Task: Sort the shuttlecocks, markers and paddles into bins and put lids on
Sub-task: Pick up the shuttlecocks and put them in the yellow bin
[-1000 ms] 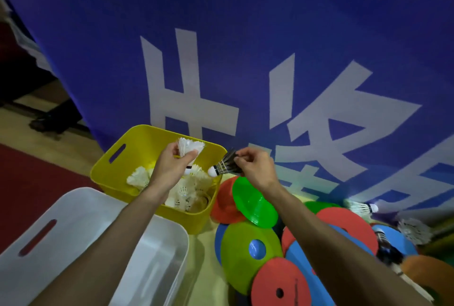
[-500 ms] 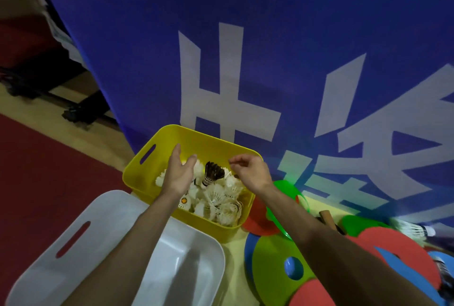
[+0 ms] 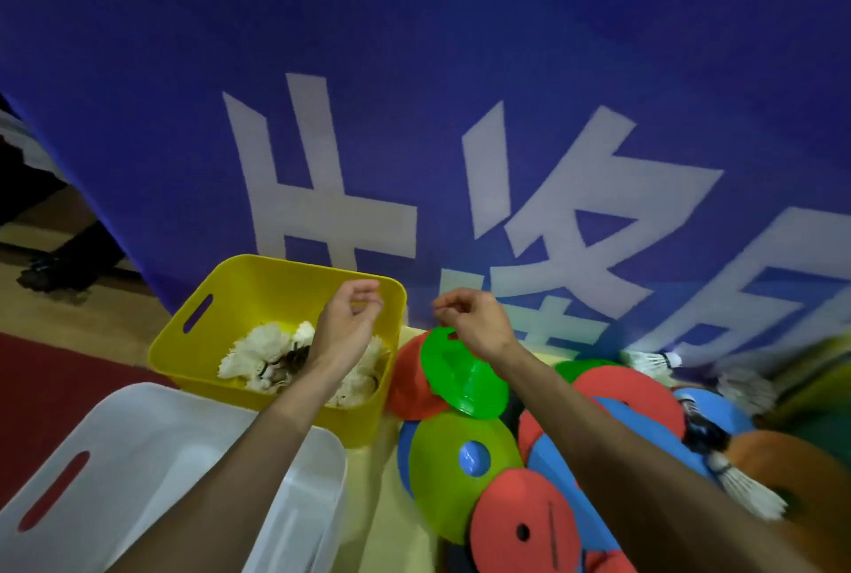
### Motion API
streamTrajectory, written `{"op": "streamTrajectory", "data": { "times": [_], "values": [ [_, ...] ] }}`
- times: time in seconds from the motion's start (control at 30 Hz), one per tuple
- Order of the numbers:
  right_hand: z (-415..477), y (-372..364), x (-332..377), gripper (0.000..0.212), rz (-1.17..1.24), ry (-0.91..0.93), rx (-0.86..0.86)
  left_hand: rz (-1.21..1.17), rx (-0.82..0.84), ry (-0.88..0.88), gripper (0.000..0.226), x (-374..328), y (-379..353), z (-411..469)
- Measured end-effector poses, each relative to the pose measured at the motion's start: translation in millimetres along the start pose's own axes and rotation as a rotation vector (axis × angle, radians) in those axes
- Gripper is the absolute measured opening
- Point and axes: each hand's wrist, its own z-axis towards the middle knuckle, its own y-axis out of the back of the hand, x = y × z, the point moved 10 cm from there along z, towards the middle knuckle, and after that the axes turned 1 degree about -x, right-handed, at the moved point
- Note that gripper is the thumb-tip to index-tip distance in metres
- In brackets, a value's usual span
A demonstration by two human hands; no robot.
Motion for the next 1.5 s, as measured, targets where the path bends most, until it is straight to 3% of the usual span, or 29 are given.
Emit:
{"op": "streamTrajectory", "data": {
  "times": [0.23, 0.43, 0.63, 0.87, 1.1, 1.2, 1.33, 1.5],
  "values": [
    [-53, 119, -70, 0.015, 0.021, -0.099, -0.175, 0.051, 0.249, -0.087, 0.021, -38, -119, -44],
    [-104, 208, -141, 0.018, 0.001, -0.217, -0.296, 0.228, 0.571, -0.149, 0.021, -44, -242, -107],
    [-137, 278, -211, 0.016, -0.083, -0.352, -0.382, 0.308, 0.71, -0.166, 0.019, -39, -325, -147],
    [-135, 312, -263, 0.031, -0.222, -0.398, -0.326, 0.426, 0.775, -0.192, 0.019, -23, -384, -151],
    [-88, 293, -280, 0.045, -0.475, -0.322, -0.119, 0.517, 0.645, -0.151, 0.016, -12, -430, -107],
    [-73, 285, -289, 0.037, -0.593, -0.28, -0.037, 0.554, 0.615, -0.154, 0.021, -9, -445, -85],
    [-57, 290, -297, 0.015, -0.484, -0.223, -0.107, 0.631, 0.642, -0.12, 0.027, 8, -467, -65],
    [-44, 320, -302, 0.019, -0.394, -0.229, -0.305, 0.775, 0.681, -0.102, 0.042, 29, -494, -51]
  ]
}}
